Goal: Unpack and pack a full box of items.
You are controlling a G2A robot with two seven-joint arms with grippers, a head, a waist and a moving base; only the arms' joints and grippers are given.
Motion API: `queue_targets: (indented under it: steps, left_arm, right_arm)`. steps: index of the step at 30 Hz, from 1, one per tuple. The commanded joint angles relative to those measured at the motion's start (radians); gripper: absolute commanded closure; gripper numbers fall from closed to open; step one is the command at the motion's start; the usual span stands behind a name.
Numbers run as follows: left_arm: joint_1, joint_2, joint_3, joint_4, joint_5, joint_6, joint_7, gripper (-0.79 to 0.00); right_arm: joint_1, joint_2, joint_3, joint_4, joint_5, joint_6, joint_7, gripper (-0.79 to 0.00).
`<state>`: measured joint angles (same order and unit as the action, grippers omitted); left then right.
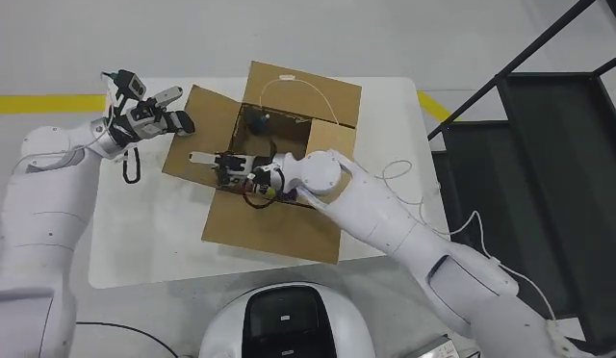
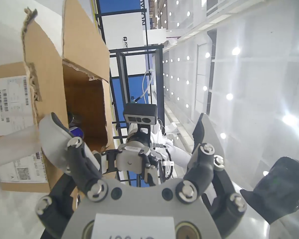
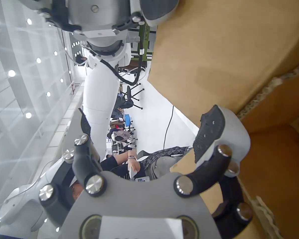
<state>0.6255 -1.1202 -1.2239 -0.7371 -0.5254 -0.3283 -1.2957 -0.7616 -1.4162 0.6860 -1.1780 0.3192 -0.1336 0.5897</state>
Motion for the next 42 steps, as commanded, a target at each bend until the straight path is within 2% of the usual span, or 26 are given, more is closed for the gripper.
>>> queue_targets:
  steps: [1,10,18,24,33,42]
  left_arm:
    - [-0.01,-0.002,0.01,0.024,0.014,-0.009,0.006,-0.785]
    - [-0.023,-0.008,0.058,0.05,0.094,-0.037,-0.026,-0.785]
    - [-0.016,-0.011,0.108,0.034,0.163,-0.041,-0.095,-0.785]
    - [-0.014,-0.017,0.146,0.012,0.182,-0.035,-0.16,-0.785]
    - [0.005,-0.02,0.181,-0.049,0.122,0.043,-0.239,-0.785]
    - [0.013,-0.015,0.27,-0.098,0.074,0.062,-0.24,-0.785]
  right_arm:
    - [-0.048,0.028,0.064,-0.064,-0.026,0.016,0.012,-0.785]
    - [-0.347,0.149,0.383,-0.46,-0.167,0.16,0.108,-0.785]
    - [-0.53,0.195,0.584,-0.626,-0.202,0.214,0.12,-0.785]
    - [-0.575,0.205,0.638,-0.657,-0.196,0.223,0.115,-0.785]
    - [-0.593,0.212,0.65,-0.672,-0.195,0.226,0.118,-0.785]
    - [-0.614,0.222,0.687,-0.677,-0.192,0.233,0.119,-0.785]
